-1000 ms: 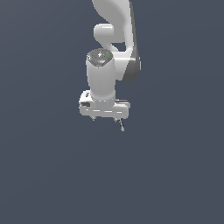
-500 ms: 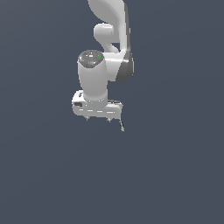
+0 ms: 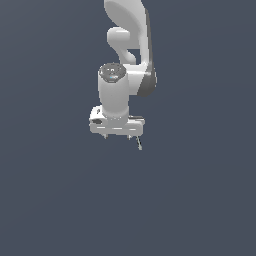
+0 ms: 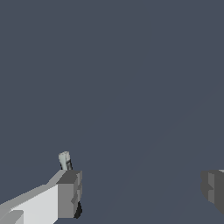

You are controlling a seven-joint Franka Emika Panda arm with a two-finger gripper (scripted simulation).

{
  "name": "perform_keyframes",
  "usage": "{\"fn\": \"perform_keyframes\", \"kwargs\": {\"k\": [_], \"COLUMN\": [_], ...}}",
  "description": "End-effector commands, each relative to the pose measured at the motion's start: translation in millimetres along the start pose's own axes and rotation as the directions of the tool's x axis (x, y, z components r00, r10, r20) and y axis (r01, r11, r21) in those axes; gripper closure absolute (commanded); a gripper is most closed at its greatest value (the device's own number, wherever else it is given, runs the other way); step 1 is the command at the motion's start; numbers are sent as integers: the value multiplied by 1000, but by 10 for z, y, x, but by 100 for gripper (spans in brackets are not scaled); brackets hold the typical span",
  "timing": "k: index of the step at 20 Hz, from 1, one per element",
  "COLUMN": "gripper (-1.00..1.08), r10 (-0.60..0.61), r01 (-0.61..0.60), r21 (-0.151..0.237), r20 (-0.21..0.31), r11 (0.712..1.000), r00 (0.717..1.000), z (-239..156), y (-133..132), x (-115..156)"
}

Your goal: Pick up the object and move it to a goal position.

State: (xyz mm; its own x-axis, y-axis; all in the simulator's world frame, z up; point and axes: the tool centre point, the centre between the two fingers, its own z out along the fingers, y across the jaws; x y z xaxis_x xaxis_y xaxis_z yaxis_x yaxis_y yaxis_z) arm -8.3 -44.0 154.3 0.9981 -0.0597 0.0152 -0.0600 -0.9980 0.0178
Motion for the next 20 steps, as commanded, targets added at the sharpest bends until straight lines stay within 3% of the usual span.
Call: {"fn": "perform_keyframes", "kwargs": {"k": [1,11,20], "gripper": [-92,-92,-92], "r10": [-25,-166,-227], "r01": [25,166,227], "r21": [1,13,21], "r20": [2,9,11], "r11": [1000,986,974], "r00": [1000,986,974], "z": [112,690,907], "y": [-114,-716,-952], "x": [-74,-595,-870]}}
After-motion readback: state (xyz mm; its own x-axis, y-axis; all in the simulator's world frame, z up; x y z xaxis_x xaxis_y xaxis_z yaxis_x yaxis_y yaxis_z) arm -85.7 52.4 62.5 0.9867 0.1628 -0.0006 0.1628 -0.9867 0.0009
